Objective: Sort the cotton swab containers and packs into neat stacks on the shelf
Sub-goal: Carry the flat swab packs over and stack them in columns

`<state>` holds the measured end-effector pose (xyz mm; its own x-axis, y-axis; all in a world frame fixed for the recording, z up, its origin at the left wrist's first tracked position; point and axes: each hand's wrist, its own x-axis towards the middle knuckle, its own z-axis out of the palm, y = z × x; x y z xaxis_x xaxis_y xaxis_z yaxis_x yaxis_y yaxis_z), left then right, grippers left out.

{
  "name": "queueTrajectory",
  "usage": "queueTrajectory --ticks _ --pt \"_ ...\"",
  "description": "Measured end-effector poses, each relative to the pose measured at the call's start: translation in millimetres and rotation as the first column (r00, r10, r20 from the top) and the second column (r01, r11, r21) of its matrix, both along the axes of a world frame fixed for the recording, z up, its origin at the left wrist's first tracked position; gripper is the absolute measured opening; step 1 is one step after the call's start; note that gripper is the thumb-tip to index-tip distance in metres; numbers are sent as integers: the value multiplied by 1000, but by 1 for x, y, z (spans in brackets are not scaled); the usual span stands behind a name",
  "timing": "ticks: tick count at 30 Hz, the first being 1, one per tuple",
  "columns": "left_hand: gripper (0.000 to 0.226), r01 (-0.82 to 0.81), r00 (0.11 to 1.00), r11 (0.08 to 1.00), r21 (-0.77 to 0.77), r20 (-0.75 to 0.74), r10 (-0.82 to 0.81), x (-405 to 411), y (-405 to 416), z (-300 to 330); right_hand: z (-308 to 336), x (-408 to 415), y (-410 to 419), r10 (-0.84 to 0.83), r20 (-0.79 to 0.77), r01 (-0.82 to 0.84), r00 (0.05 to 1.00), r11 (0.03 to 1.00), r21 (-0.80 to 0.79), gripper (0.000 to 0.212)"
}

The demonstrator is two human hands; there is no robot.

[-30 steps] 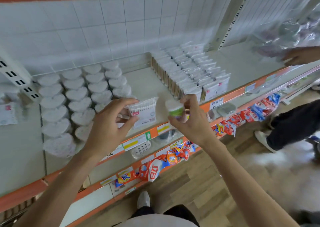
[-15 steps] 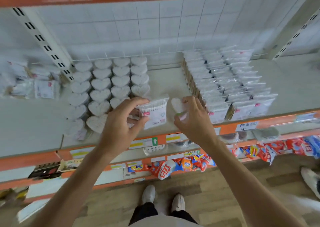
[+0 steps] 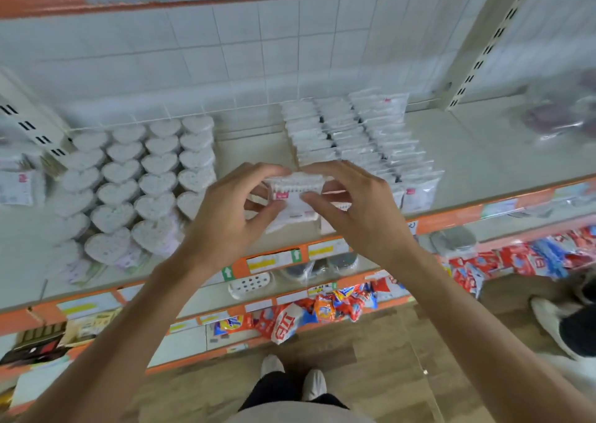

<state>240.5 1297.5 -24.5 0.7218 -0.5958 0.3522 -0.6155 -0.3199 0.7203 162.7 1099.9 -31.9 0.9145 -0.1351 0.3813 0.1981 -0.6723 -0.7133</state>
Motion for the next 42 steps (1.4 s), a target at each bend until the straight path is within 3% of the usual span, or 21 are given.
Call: queueTrajectory --ticks 7,17,25,32,35,42 --pt "63 89 995 988 125 23 -93 37 -14 -5 5 -5 -43 -92 -14 92 996 996 16 25" --pt "62 194 957 939 282 154 -244 57 -94 0 41 2 -161 -286 -62 284 956 958 -30 22" --pt "62 171 960 881 440 128 -250 63 -183 8 27 51 -267 -223 -80 214 972 971 -105 22" --pt "59 48 981 866 498 140 -135 74 -240 16 -18 126 -332 -152 -160 134 975 984 -118 19" --pt "58 11 990 870 492 120 -80 67 -242 11 -43 151 -345 -159 -215 123 964 977 -171 18" --pt "60 -85 993 854 513 118 27 60 -224 2 -72 176 -347 -98 -238 71 966 990 -122 21"
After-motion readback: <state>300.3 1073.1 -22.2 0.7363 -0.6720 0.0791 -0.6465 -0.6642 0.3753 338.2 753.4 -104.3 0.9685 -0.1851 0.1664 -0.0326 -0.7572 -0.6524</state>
